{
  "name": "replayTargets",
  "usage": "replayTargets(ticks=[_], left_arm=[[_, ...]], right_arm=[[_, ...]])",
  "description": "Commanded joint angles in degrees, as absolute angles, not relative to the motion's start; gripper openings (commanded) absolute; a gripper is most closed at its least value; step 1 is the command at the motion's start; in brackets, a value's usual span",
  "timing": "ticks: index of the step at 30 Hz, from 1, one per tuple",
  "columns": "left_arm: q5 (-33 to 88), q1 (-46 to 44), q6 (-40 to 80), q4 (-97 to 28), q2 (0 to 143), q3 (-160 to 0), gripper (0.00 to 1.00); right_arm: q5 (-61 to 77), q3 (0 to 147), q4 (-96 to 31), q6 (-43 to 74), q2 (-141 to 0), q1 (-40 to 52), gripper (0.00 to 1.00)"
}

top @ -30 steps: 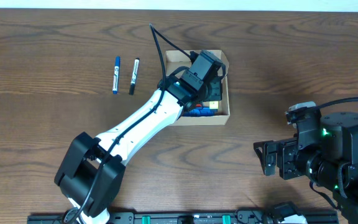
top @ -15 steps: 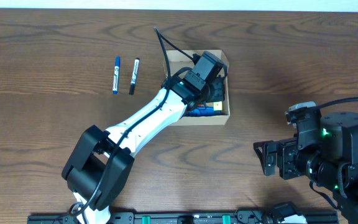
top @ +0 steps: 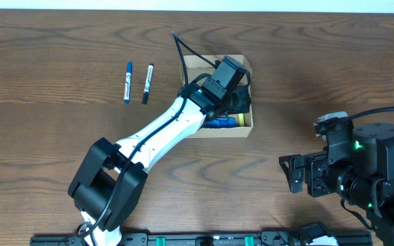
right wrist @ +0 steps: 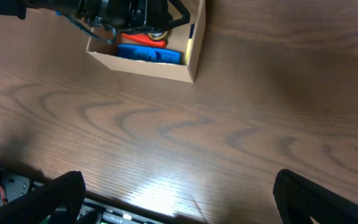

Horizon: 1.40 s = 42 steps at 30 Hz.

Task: Pack container
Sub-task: 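Carry the highlighter into the box and release it, then move the left gripper over the black whiteboard marker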

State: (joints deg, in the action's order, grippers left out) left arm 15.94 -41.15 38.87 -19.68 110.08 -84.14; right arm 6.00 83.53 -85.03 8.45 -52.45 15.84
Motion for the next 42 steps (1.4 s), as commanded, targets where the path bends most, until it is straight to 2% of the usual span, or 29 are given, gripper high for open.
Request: replayTargets(ticks=[1, 5, 9, 13, 16, 20, 22, 24, 28, 32, 35, 42], left_arm=[[18.81, -40.62, 35.73, -21.74, 106.56, -86.52, 0.37], [13.89, -38.87, 29.08, -26.85, 99.59, -86.65, 0.38], [3.09, -35.83, 20.40, -34.74, 91.24, -86.65, 0.43], [-7.90, -31.11, 12.16, -42.02, 84.68, -86.65, 0.46], [-10.94, -26.63, 6.81, -45.12, 82.78, -86.65, 0.47], [-9.39, -20.01, 0.60, -46.50, 83.44, -86.28, 0.50], [-4.95, -16.97, -3.36, -46.37, 84.58, -86.24, 0.51], [-0.84, -14.48, -6.61, -46.04, 86.19, -86.24, 0.54], [0.05, -11.88, -9.37, -45.71, 90.87, -86.24, 0.64], [0.05, -11.60, -11.75, -45.10, 96.47, -86.24, 0.64], [0.78, -11.68, -12.08, -43.72, 100.82, -86.24, 0.60], [5.23, -11.62, -14.24, -39.53, 107.26, -86.24, 0.61]], right_arm=[[6.24, 83.57, -85.10, 7.64, -52.40, 16.21, 0.99], [6.24, 83.57, -85.10, 7.64, -52.40, 16.21, 0.99], [6.24, 83.57, -85.10, 7.64, -52.40, 16.21, 0.99], [6.24, 83.57, -85.10, 7.64, -52.40, 16.21, 0.99], [6.24, 83.57, -85.10, 7.64, -52.40, 16.21, 0.99], [6.24, 83.57, -85.10, 7.64, -52.40, 16.21, 0.99], [6.24, 83.57, -85.10, 7.64, -52.40, 16.21, 0.99], [6.24, 83.57, -85.10, 7.64, -52.40, 16.21, 0.99], [6.24, 83.57, -85.10, 7.64, -52.40, 16.21, 0.99], [6.24, 83.57, -85.10, 7.64, -52.40, 16.21, 0.99], [6.24, 83.57, -85.12, 7.64, -52.40, 16.21, 0.99], [6.24, 83.57, -85.10, 7.64, -52.40, 16.21, 0.99]])
